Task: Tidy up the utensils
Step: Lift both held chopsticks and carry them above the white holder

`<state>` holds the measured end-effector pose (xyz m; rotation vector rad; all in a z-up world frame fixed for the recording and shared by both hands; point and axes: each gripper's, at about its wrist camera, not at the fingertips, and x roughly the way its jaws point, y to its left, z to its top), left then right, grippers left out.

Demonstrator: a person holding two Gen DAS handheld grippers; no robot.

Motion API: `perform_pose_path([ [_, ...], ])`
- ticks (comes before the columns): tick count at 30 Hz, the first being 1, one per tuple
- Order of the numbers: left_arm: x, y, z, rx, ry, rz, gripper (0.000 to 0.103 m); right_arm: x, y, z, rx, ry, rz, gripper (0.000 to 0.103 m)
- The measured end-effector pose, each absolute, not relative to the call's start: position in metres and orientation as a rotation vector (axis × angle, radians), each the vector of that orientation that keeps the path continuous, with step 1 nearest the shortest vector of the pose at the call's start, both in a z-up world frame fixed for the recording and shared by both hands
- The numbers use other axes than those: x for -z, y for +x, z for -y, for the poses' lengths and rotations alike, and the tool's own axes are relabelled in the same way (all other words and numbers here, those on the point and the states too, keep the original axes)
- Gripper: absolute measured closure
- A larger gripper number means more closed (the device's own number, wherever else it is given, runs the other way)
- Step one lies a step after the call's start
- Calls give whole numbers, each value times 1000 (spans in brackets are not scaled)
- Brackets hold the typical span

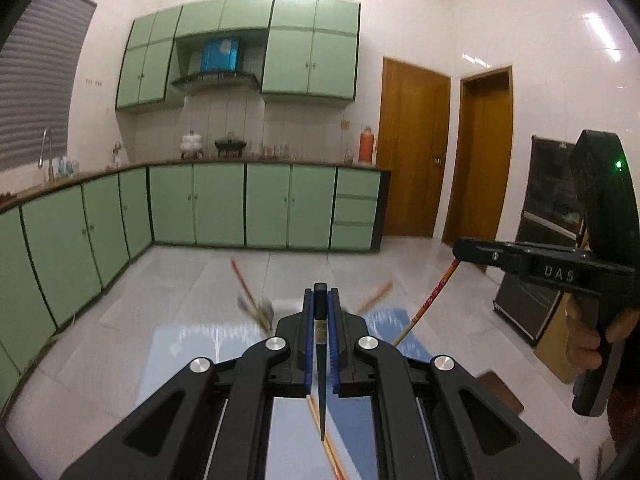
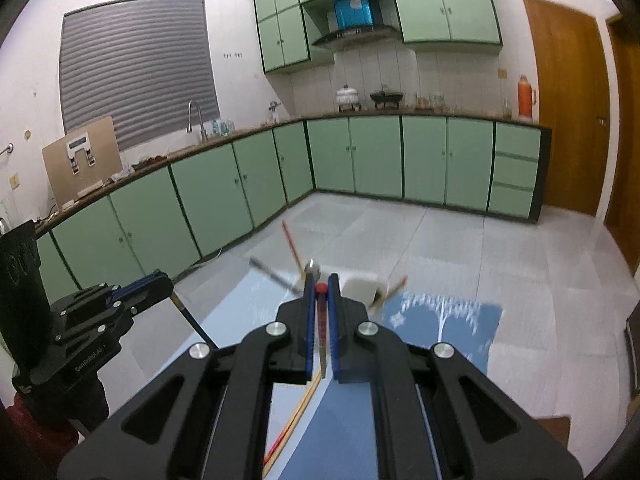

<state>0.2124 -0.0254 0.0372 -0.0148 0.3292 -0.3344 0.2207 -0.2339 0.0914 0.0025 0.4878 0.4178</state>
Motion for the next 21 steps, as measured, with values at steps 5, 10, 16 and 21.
perform_pose_path([
  [5,-72,251,33,326,-12,-227,97,-118,258,234,-391,-7,-440,98],
  [10,-87,293,44,307,-6,-164,97,-125,293,232,-362,-33,-421,98],
  [16,-53,347,52,279,2,-224,97,-91,336,229,-343,-24,-497,98],
  [21,-15,376,49,283,4,-338,96,-52,359,226,-352,-4,-581,97],
])
